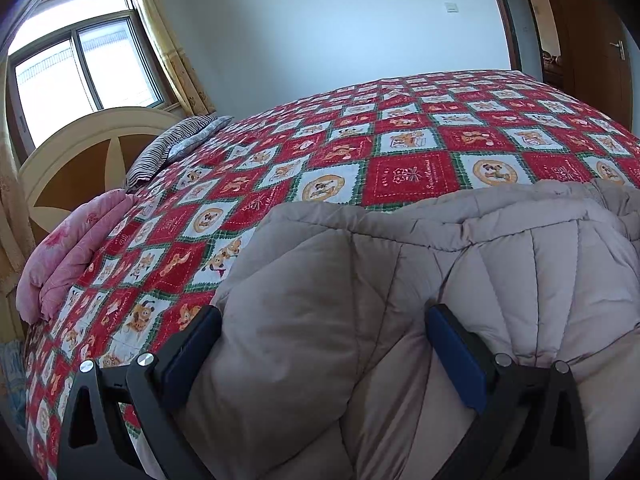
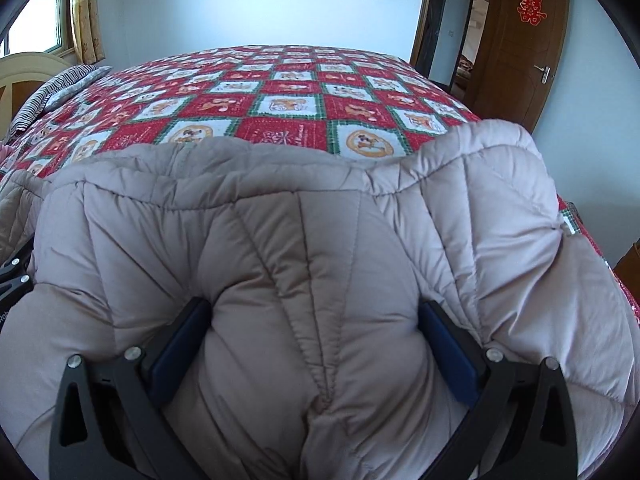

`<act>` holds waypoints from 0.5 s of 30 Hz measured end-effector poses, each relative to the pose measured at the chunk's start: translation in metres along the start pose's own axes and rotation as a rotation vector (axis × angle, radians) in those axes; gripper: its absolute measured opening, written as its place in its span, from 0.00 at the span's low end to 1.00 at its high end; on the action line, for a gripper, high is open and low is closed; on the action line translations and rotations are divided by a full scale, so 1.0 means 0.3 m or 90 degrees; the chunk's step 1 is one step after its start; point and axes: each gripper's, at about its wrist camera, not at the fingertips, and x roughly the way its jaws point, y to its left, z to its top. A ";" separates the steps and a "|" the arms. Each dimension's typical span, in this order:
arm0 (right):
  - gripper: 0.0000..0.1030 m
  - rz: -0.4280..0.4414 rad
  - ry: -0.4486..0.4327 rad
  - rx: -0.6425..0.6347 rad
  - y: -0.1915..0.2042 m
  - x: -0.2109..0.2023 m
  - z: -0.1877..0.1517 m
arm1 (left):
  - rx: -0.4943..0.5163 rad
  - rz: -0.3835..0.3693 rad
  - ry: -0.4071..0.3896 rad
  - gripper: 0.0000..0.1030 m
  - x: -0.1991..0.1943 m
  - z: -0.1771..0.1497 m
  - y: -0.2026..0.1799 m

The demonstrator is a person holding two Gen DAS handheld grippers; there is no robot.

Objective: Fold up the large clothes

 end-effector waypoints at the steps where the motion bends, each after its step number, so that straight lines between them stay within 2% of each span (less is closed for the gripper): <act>1: 1.00 -0.003 0.000 -0.002 0.003 0.000 0.001 | 0.000 0.000 0.000 0.99 0.000 0.000 0.000; 4: 1.00 -0.012 -0.003 -0.007 0.009 -0.018 0.006 | 0.006 -0.001 0.009 0.99 0.006 0.005 -0.002; 7: 1.00 -0.015 -0.021 0.008 -0.001 -0.096 0.001 | -0.007 -0.018 0.042 0.99 -0.032 0.031 0.047; 9: 1.00 0.006 -0.080 0.031 0.005 -0.215 -0.016 | -0.041 -0.044 0.017 0.99 -0.127 0.029 0.114; 11: 1.00 0.031 -0.111 0.030 0.038 -0.296 -0.041 | -0.046 -0.046 -0.024 0.99 -0.214 -0.002 0.161; 13: 1.00 0.055 -0.111 0.008 0.087 -0.317 -0.076 | -0.036 -0.017 -0.048 0.99 -0.248 -0.052 0.177; 15: 1.00 0.040 -0.090 -0.023 0.135 -0.277 -0.107 | -0.022 0.004 -0.034 0.99 -0.223 -0.104 0.169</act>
